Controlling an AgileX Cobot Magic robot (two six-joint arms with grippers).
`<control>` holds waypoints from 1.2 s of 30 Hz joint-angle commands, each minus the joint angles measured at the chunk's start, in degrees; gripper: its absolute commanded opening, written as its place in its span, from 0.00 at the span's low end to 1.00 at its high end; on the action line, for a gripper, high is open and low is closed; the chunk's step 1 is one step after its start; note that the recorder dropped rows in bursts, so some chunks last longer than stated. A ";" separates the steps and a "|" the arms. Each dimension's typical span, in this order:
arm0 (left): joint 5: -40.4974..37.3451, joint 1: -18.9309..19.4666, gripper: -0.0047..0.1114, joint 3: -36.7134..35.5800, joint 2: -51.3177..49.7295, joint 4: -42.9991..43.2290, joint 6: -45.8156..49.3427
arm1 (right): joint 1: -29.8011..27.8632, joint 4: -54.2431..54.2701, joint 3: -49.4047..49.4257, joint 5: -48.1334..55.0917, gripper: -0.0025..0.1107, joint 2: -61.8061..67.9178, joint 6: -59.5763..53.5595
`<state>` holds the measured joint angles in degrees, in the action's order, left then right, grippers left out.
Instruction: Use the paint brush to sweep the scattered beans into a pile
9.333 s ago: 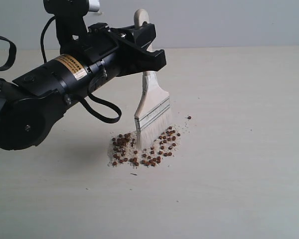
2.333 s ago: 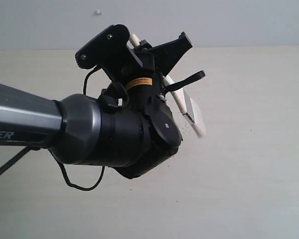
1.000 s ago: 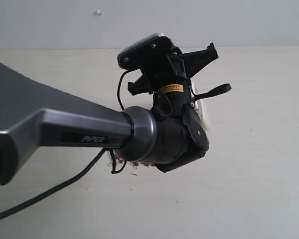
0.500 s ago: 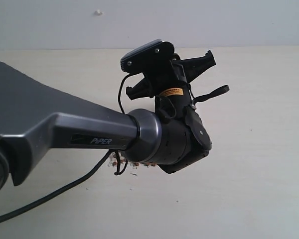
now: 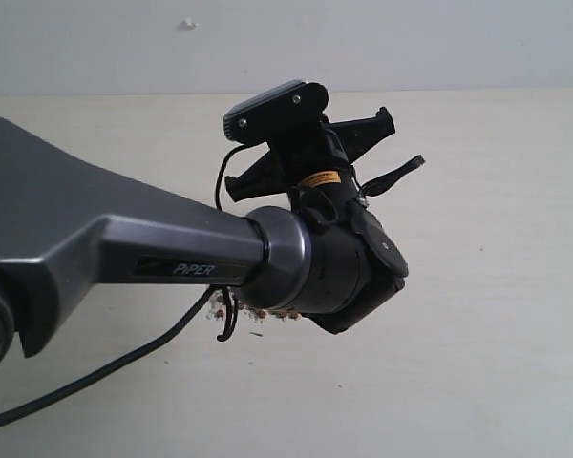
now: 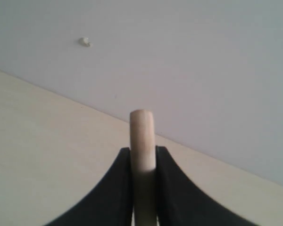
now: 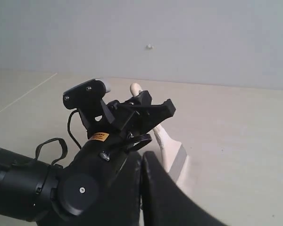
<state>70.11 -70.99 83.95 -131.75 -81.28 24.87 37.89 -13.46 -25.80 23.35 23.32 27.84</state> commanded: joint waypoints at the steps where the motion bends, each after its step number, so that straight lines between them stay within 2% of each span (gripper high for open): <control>1: -0.14 -1.12 0.04 -0.04 0.06 -4.57 3.85 | 0.12 -0.16 0.23 -0.76 0.02 -0.12 -0.07; 13: -0.14 -3.33 0.04 -0.04 0.06 -10.72 8.22 | 0.12 -0.34 0.23 -0.76 0.02 -0.12 -0.07; 36: -0.14 -3.33 0.04 -0.04 2.04 -11.24 15.42 | 0.12 -0.10 0.23 -0.76 0.02 -0.12 -0.07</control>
<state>72.38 -74.09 84.43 -129.90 -88.76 37.71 37.89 -13.46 -25.80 23.35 23.32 27.84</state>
